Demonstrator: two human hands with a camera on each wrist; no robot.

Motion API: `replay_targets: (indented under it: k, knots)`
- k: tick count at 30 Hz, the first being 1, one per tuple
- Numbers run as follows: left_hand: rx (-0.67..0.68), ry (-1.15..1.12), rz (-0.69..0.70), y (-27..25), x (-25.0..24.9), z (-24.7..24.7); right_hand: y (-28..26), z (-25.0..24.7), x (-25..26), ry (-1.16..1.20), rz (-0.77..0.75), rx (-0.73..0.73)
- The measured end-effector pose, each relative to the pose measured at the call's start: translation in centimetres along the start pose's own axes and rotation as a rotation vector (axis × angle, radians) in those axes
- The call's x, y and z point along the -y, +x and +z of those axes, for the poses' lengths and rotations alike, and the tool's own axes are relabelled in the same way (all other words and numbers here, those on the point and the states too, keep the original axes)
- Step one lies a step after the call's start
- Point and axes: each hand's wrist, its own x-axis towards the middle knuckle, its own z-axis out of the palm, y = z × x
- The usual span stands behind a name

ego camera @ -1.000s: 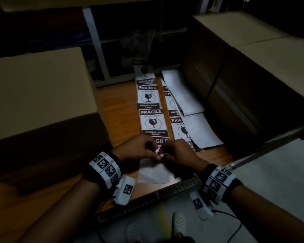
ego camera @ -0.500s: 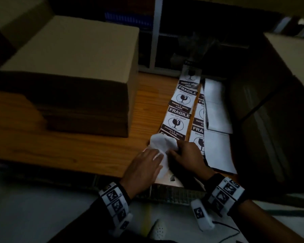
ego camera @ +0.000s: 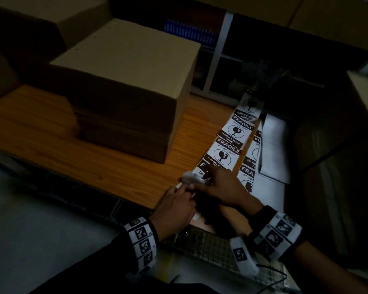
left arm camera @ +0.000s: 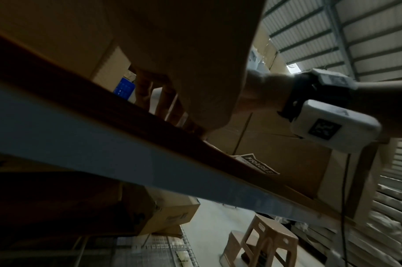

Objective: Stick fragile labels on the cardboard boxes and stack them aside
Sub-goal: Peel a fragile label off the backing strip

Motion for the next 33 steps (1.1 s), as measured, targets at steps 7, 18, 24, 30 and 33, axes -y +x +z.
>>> replay_targets:
  k: [7, 18, 24, 30, 33]
  knots:
    - [-0.143, -0.063, 0.016, -1.1, 0.5, 2.7, 3.4, 1.9, 0.0, -0.1, 0.004, -0.049]
    - [-0.277, -0.139, -0.009, -4.1, 0.7, 4.4, 4.0, 2.3, -2.8, 0.45, 0.221, -0.044]
    - [-0.283, -0.129, 0.005, -4.8, 1.2, 5.3, 3.4, 2.8, -3.4, 0.64, 0.293, -0.09]
    - [-0.264, -0.121, -0.001, -4.9, 1.2, 5.0, 2.6, 3.1, -4.5, 0.762, 0.391, -0.205]
    - [-0.258, -0.121, -0.006, -4.9, 1.1, 4.7, 2.2, 3.6, -5.0, 0.808, 0.418, -0.258]
